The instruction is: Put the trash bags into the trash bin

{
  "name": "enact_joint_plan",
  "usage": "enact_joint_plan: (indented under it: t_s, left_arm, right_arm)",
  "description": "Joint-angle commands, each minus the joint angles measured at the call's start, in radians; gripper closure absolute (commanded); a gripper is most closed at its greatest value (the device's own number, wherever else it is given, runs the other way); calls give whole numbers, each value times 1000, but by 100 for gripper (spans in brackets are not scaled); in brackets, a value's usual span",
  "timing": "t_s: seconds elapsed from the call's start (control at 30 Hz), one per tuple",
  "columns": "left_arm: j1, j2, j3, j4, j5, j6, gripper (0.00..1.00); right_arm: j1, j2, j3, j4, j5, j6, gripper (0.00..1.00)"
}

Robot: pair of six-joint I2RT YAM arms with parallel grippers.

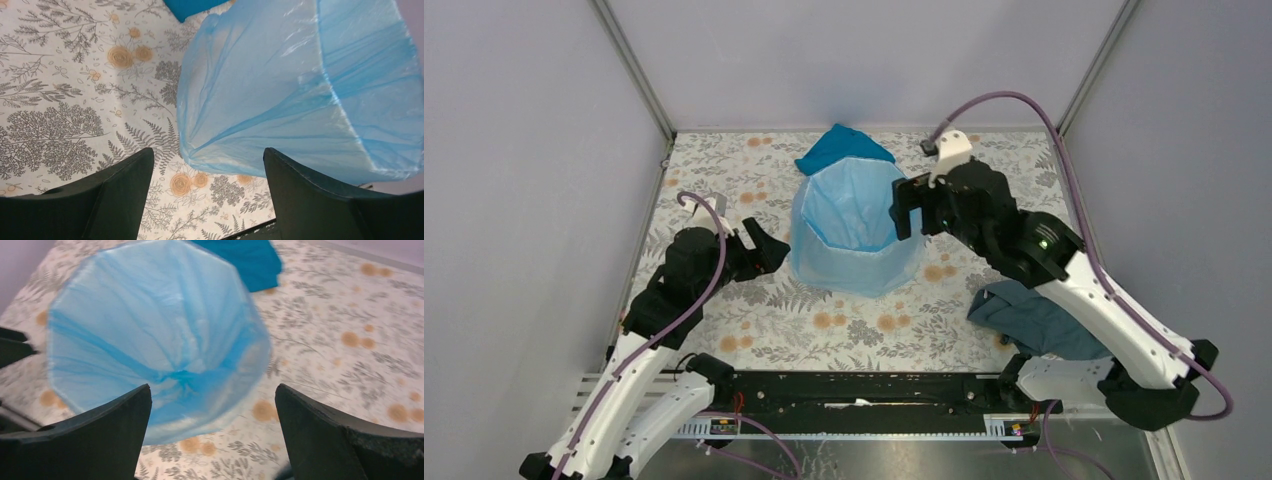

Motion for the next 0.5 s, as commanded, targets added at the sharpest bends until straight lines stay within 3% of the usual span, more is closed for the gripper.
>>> enact_joint_plan:
  t_s: [0.0, 0.13, 0.27, 0.4, 0.47]
  left_arm:
    - [-3, 38, 87, -17, -64, -31, 16]
    - [-3, 81, 132, -24, -83, -44, 14]
    - [-3, 123, 153, -55, -151, -57, 1]
    - [-3, 119, 141, -66, -200, -78, 1]
    - [-3, 127, 115, -53, -181, -108, 1]
  right_arm:
    - [-4, -129, -92, -24, 264, 17, 0]
    - [-4, -223, -181, -55, 390, 54, 0]
    - [-4, -284, -283, -38, 417, 58, 0]
    - [-11, -318, -419, -10, 490, 96, 0]
    - [-42, -331, -498, 52, 453, 105, 0]
